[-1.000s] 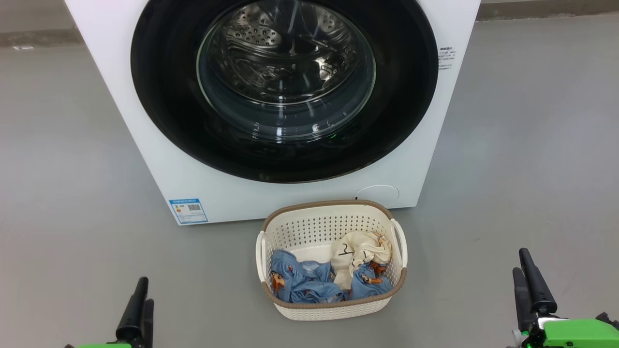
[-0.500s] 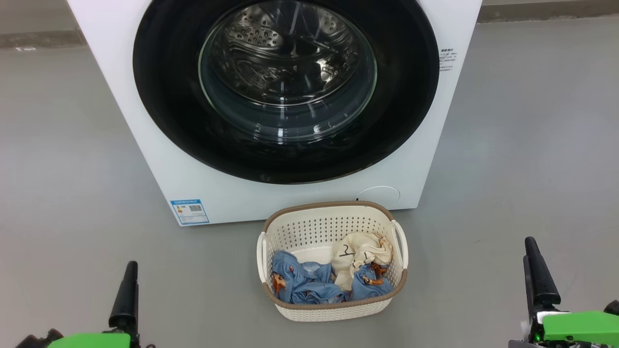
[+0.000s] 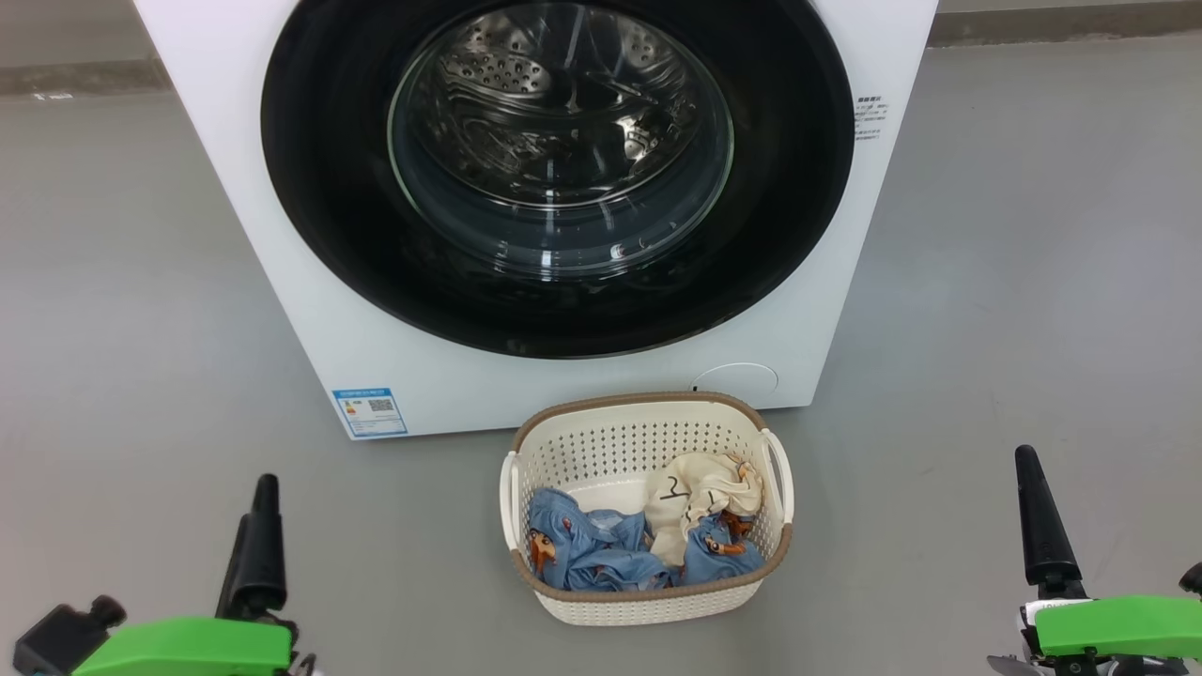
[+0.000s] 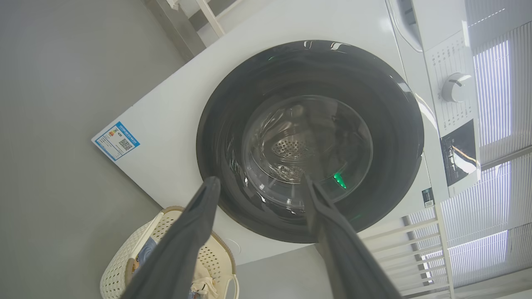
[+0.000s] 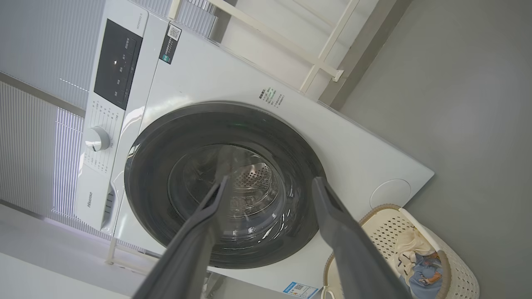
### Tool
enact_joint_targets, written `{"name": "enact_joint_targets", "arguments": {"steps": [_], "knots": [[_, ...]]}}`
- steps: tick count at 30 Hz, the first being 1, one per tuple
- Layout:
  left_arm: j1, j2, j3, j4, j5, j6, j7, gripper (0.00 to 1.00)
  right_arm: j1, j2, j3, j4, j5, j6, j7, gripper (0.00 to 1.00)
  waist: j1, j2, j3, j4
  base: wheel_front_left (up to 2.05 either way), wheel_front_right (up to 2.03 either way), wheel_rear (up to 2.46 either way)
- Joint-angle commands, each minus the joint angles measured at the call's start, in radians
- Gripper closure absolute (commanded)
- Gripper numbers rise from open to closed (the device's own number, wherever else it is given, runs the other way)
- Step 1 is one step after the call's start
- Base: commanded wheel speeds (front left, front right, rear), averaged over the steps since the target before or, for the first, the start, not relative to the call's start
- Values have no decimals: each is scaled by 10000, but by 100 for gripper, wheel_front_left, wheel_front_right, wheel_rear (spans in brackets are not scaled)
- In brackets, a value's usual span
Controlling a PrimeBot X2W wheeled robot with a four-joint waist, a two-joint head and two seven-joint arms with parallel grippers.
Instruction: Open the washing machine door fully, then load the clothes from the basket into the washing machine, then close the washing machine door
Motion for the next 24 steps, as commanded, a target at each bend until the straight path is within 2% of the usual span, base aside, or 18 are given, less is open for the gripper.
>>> {"name": "enact_joint_targets", "arguments": {"steps": [1,24], "knots": [[-346,187,99,-383,268,67,-115,0,-259,-115,135,-358,-262,9,-119,0,-1,0,-3,2,0,0,0],[-315,228,-1210,-846,5519,1749,-790,0,-330,-132,568,-568,-4811,12,-791,0,-1,0,-31,88,0,0,0]]}}
